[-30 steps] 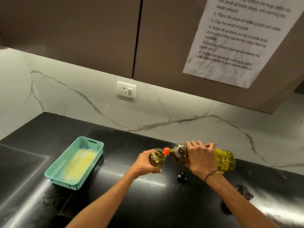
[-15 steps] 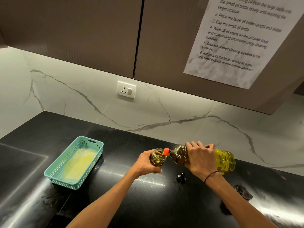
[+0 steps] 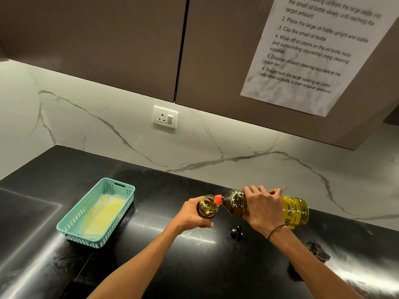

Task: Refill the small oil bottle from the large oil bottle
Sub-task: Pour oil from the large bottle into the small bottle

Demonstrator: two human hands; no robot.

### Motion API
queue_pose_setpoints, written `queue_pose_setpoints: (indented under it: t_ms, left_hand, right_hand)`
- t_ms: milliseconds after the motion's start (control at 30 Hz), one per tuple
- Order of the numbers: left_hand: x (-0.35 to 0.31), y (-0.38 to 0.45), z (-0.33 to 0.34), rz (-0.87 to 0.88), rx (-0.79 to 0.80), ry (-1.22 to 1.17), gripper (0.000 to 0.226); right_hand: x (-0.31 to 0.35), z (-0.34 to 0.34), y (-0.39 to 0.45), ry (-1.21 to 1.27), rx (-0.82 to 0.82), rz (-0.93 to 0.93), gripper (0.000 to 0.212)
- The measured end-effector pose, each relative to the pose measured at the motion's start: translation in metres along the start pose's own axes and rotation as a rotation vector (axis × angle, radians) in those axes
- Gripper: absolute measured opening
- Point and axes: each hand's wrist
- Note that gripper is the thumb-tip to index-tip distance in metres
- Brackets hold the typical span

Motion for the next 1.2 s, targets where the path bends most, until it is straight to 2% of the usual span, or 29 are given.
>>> queue_pose_setpoints:
  t_ms: [1200]
  left_hand:
    - [0.0001, 0.0, 0.0033, 0.026, 0.012, 0.003, 0.061]
  right_hand:
    - [0.0003, -0.0018, -0.005, 0.016, 0.002, 0.013, 0.065]
Point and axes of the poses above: each hand's wrist, its own y-axis towards the middle knuckle, its own z-axis out of the palm, x = y × z, and after that the axes turned 1 degree about z, right-handed
